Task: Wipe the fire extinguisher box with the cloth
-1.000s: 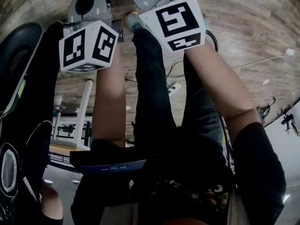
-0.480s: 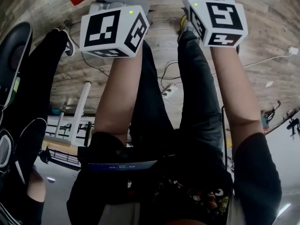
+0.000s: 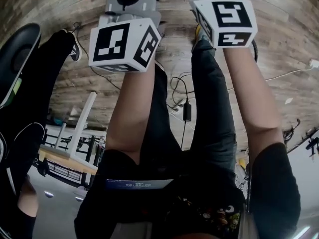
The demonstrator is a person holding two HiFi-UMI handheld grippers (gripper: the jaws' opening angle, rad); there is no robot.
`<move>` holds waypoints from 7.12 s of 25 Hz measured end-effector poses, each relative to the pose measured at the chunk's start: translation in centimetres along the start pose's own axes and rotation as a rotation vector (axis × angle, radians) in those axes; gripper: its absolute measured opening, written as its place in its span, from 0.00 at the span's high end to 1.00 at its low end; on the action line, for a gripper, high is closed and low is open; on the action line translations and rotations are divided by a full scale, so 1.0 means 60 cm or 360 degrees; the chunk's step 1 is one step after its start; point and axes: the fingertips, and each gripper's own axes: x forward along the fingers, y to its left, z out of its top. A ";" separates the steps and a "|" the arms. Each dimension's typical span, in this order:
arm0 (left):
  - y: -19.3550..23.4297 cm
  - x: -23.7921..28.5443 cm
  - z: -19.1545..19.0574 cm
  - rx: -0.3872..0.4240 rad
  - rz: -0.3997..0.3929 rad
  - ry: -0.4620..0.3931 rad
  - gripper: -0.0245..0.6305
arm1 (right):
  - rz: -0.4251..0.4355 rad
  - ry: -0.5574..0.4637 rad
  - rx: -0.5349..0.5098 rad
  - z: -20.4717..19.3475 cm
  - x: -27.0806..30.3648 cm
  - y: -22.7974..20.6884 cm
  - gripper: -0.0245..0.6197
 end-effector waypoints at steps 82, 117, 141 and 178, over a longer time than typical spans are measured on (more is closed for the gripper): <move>0.514 -0.015 -0.579 -0.0182 0.0749 -0.0421 0.81 | 0.0343 -0.0272 -0.0315 -0.501 0.443 0.306 0.69; 0.324 0.114 -0.502 0.0009 0.0318 -0.0429 0.81 | -0.0047 -0.0433 -0.0174 -0.426 0.331 0.119 0.69; 0.219 0.117 -0.402 0.0226 0.0201 -0.0495 0.81 | -0.0285 -0.0519 -0.0064 -0.350 0.237 0.018 0.69; 0.273 -0.032 -0.228 0.0342 0.0385 -0.0666 0.81 | -0.0015 -0.0647 -0.0157 -0.167 0.199 0.177 0.69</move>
